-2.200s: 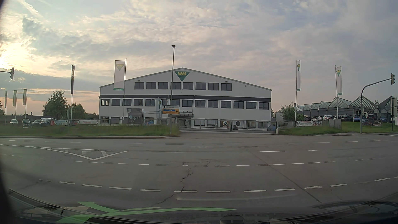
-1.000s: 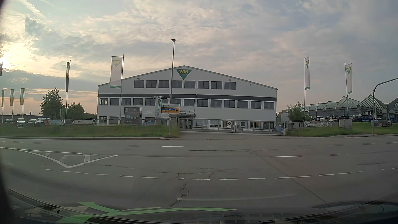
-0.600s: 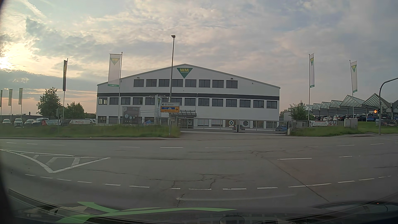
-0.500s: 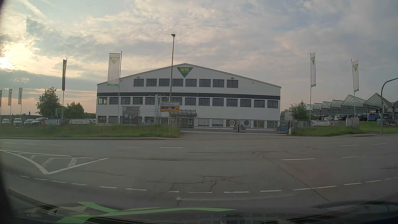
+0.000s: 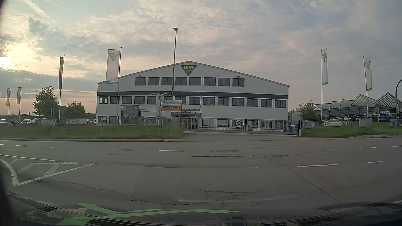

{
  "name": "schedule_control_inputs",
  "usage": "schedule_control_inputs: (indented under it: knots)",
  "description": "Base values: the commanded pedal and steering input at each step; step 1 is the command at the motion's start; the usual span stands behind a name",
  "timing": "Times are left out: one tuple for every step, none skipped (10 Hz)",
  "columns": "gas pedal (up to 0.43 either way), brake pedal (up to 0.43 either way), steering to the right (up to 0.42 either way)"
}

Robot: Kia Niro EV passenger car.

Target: Follow the waypoints while adhering to traffic rules and regulations

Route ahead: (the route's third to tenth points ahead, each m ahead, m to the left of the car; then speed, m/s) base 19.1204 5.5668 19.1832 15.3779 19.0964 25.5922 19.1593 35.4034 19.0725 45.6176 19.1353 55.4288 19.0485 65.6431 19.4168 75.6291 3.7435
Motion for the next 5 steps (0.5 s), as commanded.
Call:
schedule_control_inputs:
  knots:
    - [0.169, 0.000, -0.060]
    - [0.169, 0.000, -0.068]
    - [0.169, 0.000, -0.084]
    - [0.157, 0.000, -0.106]
    - [0.157, 0.000, -0.133]
